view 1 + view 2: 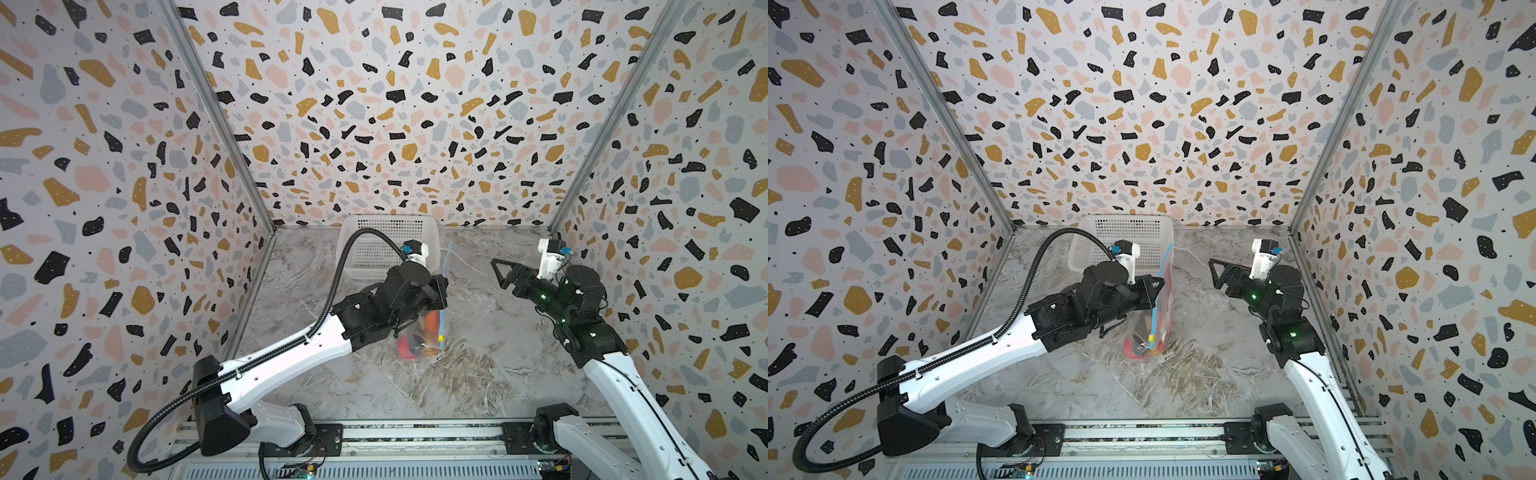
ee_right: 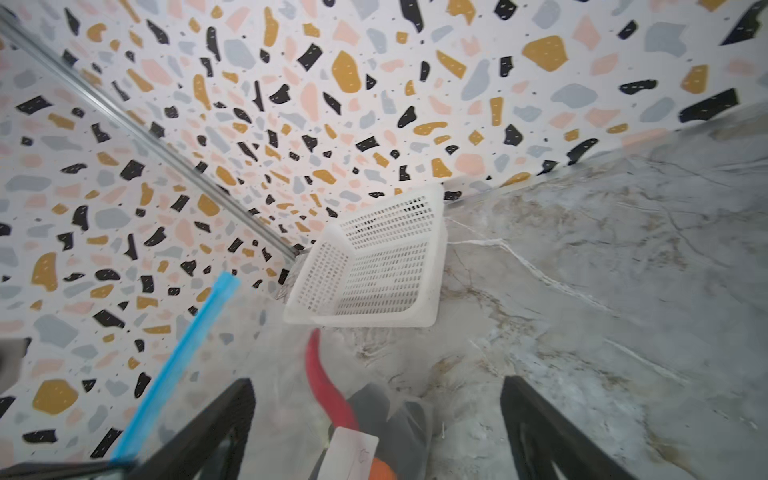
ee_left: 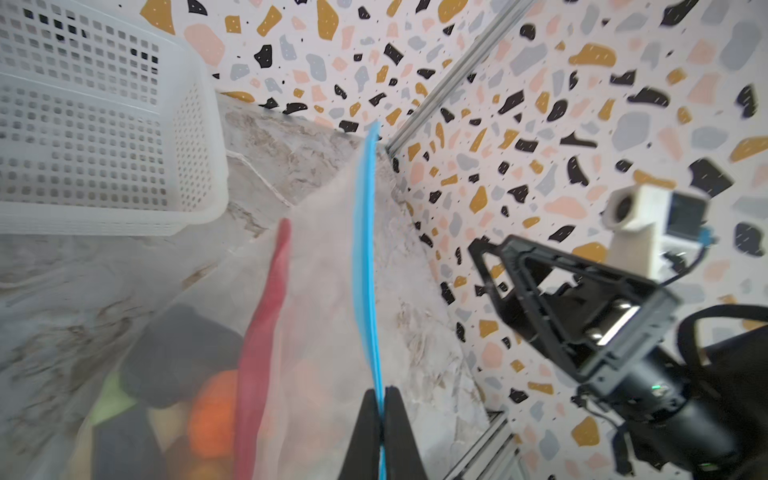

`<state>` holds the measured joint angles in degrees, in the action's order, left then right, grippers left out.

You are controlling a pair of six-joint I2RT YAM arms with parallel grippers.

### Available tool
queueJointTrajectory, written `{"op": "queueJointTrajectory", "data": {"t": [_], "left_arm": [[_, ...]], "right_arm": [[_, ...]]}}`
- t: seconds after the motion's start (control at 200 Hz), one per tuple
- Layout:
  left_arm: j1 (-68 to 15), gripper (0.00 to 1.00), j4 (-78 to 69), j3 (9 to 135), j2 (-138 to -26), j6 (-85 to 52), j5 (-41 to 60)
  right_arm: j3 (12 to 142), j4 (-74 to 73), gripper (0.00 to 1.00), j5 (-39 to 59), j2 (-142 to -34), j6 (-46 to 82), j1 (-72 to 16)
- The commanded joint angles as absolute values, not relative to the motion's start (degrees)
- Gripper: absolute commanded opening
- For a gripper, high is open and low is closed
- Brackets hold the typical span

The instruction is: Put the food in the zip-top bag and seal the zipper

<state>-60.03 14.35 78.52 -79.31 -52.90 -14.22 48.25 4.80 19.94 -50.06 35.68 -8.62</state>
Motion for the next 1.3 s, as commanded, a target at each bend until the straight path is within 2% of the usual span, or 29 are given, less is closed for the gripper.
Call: {"op": "queueJointTrajectory", "data": {"t": [0.0, 0.18, 0.36, 0.556, 0.731, 0.856, 0.956, 1.106, 1.231, 1.296], "left_arm": [[-63.12, 0.00, 3.44, 84.96, -81.49, -59.85, -22.48], [-66.69, 0.00, -3.66, 87.01, -87.65, -64.51, -22.85], [-66.39, 0.00, -13.86, 71.40, -84.03, -72.77, -25.26], [-62.67, 0.00, -12.21, 61.40, -76.90, -73.19, -26.41], [-55.85, 0.00, -11.12, 44.89, -66.43, -73.88, -22.73], [-48.46, 0.00, -12.10, 33.85, -60.67, -71.97, -13.90], [-41.48, 0.00, -10.41, 27.99, -57.16, -65.38, -8.40], [-30.82, 0.00, -10.22, 20.78, -53.78, -57.19, -0.13], [-25.58, 0.00, -9.85, 18.23, -53.99, -50.16, 4.72], [-23.94, 0.00, -8.19, 17.97, -55.18, -45.84, 5.33]], "right_arm": [[50.89, 7.29, 0.95, 22.84, -50.14, 34.55, -5.10], [53.18, 7.74, 0.95, 26.91, -52.73, 32.91, -0.95], [54.54, 7.87, 0.95, 28.40, -55.60, 31.61, -0.92], [52.83, 6.26, 0.95, 29.28, -56.93, 31.36, -2.46], [50.75, 7.22, 0.91, 26.04, -57.61, 29.25, -9.53], [48.32, 9.18, 0.88, 22.94, -58.51, 27.55, -15.99], [45.64, 9.29, 0.85, 18.99, -59.73, 27.38, -23.49], [41.99, 7.41, 0.75, 16.60, -63.40, 28.86, -31.74], [40.45, 7.14, 0.69, 12.81, -66.40, 29.61, -39.11], [39.55, 6.58, 0.60, 11.25, -68.21, 29.88, -42.83]]}}
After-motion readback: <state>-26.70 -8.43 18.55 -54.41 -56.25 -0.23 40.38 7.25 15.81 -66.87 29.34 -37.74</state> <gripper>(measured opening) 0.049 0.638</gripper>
